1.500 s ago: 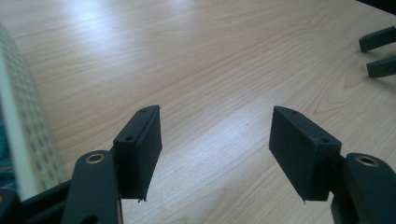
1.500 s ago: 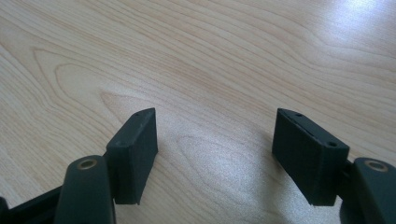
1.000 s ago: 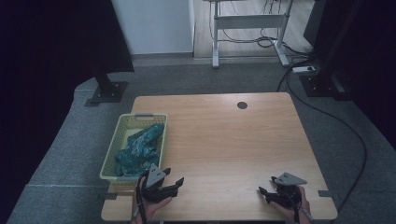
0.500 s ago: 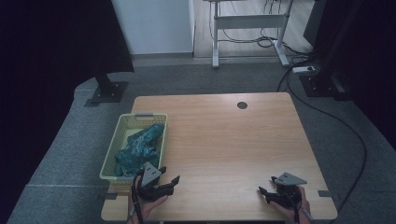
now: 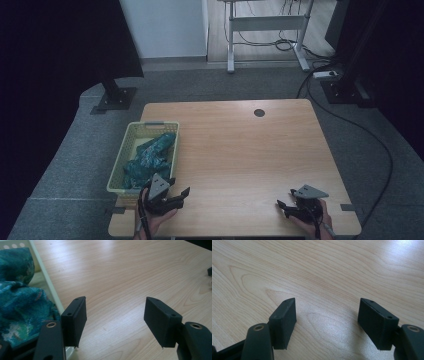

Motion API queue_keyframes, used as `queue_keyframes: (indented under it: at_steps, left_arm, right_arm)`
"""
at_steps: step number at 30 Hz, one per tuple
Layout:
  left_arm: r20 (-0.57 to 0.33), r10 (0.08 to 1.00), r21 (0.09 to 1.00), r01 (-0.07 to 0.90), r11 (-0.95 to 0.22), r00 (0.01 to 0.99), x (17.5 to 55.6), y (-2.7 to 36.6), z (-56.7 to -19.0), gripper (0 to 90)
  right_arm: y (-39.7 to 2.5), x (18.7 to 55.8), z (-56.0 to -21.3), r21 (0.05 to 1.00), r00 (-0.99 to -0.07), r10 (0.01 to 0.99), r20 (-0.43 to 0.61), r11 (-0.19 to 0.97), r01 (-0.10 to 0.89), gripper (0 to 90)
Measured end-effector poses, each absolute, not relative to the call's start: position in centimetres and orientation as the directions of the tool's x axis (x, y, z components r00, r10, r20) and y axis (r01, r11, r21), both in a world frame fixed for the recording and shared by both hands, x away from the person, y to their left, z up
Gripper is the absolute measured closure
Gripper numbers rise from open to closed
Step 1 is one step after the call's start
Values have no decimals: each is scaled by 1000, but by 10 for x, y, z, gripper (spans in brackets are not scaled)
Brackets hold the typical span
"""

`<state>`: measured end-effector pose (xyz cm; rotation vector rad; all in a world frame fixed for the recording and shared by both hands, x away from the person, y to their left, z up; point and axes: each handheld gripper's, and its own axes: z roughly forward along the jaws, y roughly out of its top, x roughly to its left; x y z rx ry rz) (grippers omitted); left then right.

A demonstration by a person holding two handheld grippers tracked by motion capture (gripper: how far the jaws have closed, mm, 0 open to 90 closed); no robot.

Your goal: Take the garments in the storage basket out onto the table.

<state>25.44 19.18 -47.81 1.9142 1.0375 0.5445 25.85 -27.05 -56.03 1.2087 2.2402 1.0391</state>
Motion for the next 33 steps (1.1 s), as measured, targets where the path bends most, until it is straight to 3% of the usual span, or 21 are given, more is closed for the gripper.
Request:
queue_keyframes:
  at_steps: [33]
  left_arm:
    - [-35, 872, 845, 480, -235, 488, 258, 220, -479, 342]
  right_arm:
    - [-270, 259, -560, 760, -551, 834, 9, 353, 545, 307]
